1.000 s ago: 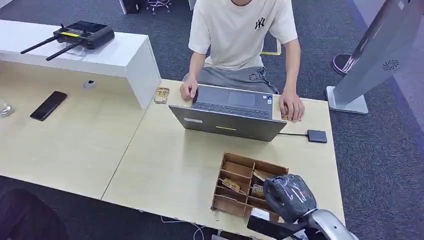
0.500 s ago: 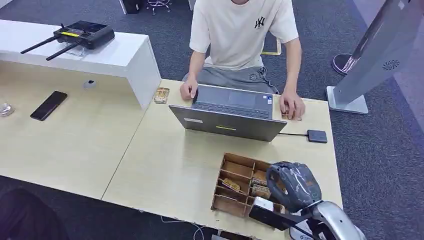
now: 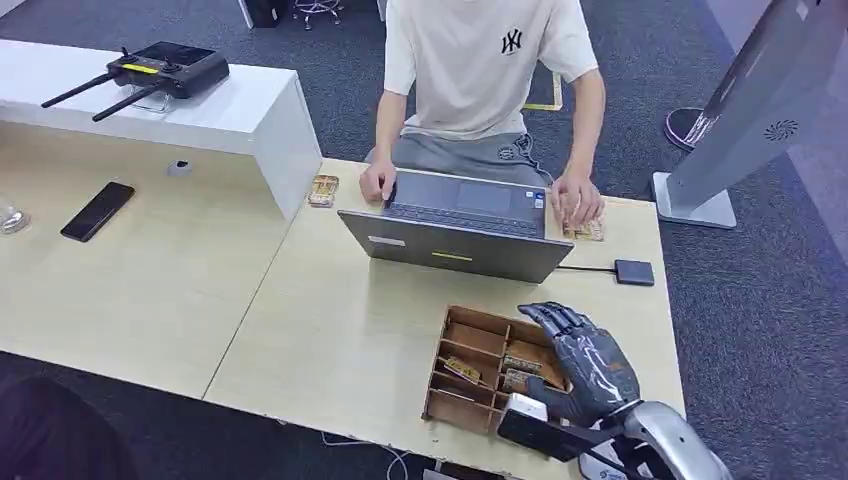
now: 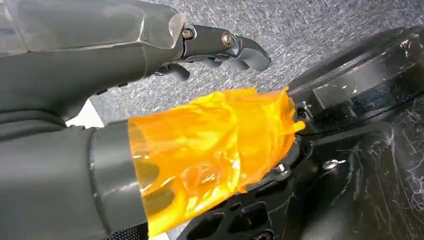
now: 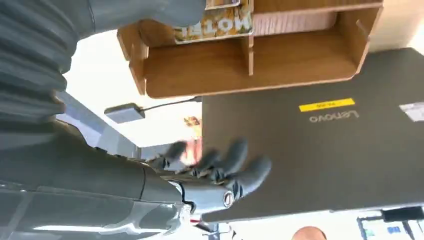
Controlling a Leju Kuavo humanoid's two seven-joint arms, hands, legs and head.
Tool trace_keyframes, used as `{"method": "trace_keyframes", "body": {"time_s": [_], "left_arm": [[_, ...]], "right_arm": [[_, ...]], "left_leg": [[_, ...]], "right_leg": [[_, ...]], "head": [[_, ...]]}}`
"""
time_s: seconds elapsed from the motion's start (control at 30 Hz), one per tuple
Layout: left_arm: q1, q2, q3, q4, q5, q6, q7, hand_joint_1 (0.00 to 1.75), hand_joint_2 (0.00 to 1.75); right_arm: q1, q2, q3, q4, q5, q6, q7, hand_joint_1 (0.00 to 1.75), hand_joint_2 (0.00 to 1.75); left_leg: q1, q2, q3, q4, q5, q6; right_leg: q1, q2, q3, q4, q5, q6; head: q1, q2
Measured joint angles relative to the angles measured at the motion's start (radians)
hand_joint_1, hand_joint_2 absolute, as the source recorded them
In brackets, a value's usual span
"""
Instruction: Pass the card to the sensor for recognition and then transmit it.
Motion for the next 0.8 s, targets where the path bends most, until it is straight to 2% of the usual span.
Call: {"method": "trace_keyframes", "body": {"time_s": [0.03, 0.1, 0.13, 0.2, 0.27, 0.3, 0.33, 0.37, 0.43, 0.53, 0.6, 0.8], "left_arm": [[0.0, 0.0, 0.0, 0.0, 0.008, 0.0, -0.002, 0.0, 0.0], [-0.001, 0.0, 0.0, 0.0, 0.019, 0.0, -0.01, 0.0, 0.0], [-0.002, 0.0, 0.0, 0.0, 0.023, 0.0, -0.012, 0.0, 0.0], [-0.004, 0.0, 0.0, 0.0, 0.031, 0.0, -0.017, 0.0, 0.0], [-0.005, 0.0, -0.001, 0.0, 0.041, 0.0, -0.023, 0.0, 0.0], [-0.007, 0.0, -0.002, 0.0, 0.045, 0.0, -0.029, 0.0, 0.0], [-0.009, 0.0, -0.004, 0.0, 0.046, 0.0, -0.033, 0.0, 0.0], [-0.01, 0.0, -0.005, 0.0, 0.047, 0.0, -0.034, 0.0, 0.0], [-0.012, 0.0, -0.007, 0.0, 0.039, 0.0, -0.034, 0.0, 0.0], [-0.016, 0.0, -0.01, 0.0, 0.029, 0.0, -0.034, 0.0, 0.0], [-0.019, 0.001, -0.013, 0.0, 0.021, 0.0, -0.033, 0.0, 0.0], [-0.022, 0.002, -0.024, 0.0, 0.002, 0.0, -0.032, 0.0, 0.0]], "right_arm": [[0.001, 0.0, 0.001, 0.0, -0.005, 0.004, -0.002, 0.33, 1.75], [0.002, 0.0, 0.003, -0.001, -0.009, 0.011, -0.004, 0.44, 1.75], [0.003, 0.0, 0.005, -0.001, -0.01, 0.014, -0.006, 0.44, 1.75], [0.003, 0.0, 0.009, -0.001, -0.011, 0.016, -0.009, 0.79, 1.75], [0.003, 0.0, 0.014, 0.001, -0.003, 0.015, -0.009, 0.82, 1.75], [0.002, 0.0, 0.017, 0.003, 0.008, 0.012, -0.009, 1.06, 1.75], [0.002, 0.0, 0.02, 0.006, 0.018, 0.009, -0.009, 1.06, 1.75], [0.002, 0.0, 0.022, 0.008, 0.026, 0.007, -0.009, 1.22, 1.75], [-0.001, 0.0, 0.026, 0.012, 0.046, -0.005, -0.009, 1.01, 1.75], [-0.007, 0.004, 0.033, 0.019, 0.072, -0.022, -0.009, 1.08, 1.75], [-0.01, 0.007, 0.037, 0.024, 0.086, -0.029, -0.008, 0.84, 1.75], [-0.026, 0.013, 0.049, 0.042, 0.117, -0.05, 0.0, 0.87, 1.75]], "left_leg": [[0.0, 0.0, 0.0, 0.0, 0.0, 0.0], [0.0, 0.0, 0.0, 0.0, 0.0, 0.0], [0.0, 0.0, 0.0, 0.0, 0.0, 0.0], [0.0, 0.0, 0.0, 0.0, 0.0, 0.0], [0.0, 0.0, 0.0, 0.0, 0.0, 0.0], [0.0, 0.0, 0.0, 0.0, 0.0, 0.0], [0.0, 0.0, 0.0, 0.0, 0.0, 0.0], [0.0, 0.0, 0.0, 0.0, 0.0, 0.0], [0.0, 0.0, 0.0, 0.0, 0.0, 0.0], [0.0, 0.0, 0.0, 0.0, 0.0, 0.0], [0.0, 0.0, 0.0, 0.0, 0.0, 0.0], [0.0, 0.0, 0.0, 0.0, 0.0, 0.0]], "right_leg": [[0.0, 0.0, 0.0, 0.0, 0.0, 0.0], [0.0, 0.0, 0.0, 0.0, 0.0, 0.0], [0.0, 0.0, 0.0, 0.0, 0.0, 0.0], [0.0, 0.0, 0.0, 0.0, 0.0, 0.0], [0.0, 0.0, 0.0, 0.0, 0.0, 0.0], [0.0, 0.0, 0.0, 0.0, 0.0, 0.0], [0.0, 0.0, 0.0, 0.0, 0.0, 0.0], [0.0, 0.0, 0.0, 0.0, 0.0, 0.0], [0.0, 0.0, 0.0, 0.0, 0.0, 0.0], [0.0, 0.0, 0.0, 0.0, 0.0, 0.0], [0.0, 0.0, 0.0, 0.0, 0.0, 0.0], [0.0, 0.0, 0.0, 0.0, 0.0, 0.0]], "head": [[0.0, 0.0], [0.0, 0.0], [0.0, 0.0], [0.0, 0.0], [0.0, 0.0], [0.0, 0.0], [0.0, 0.0], [0.0, 0.0], [0.0, 0.0], [0.0, 0.0], [0.0, 0.0], [0.0, 0.0]]}}
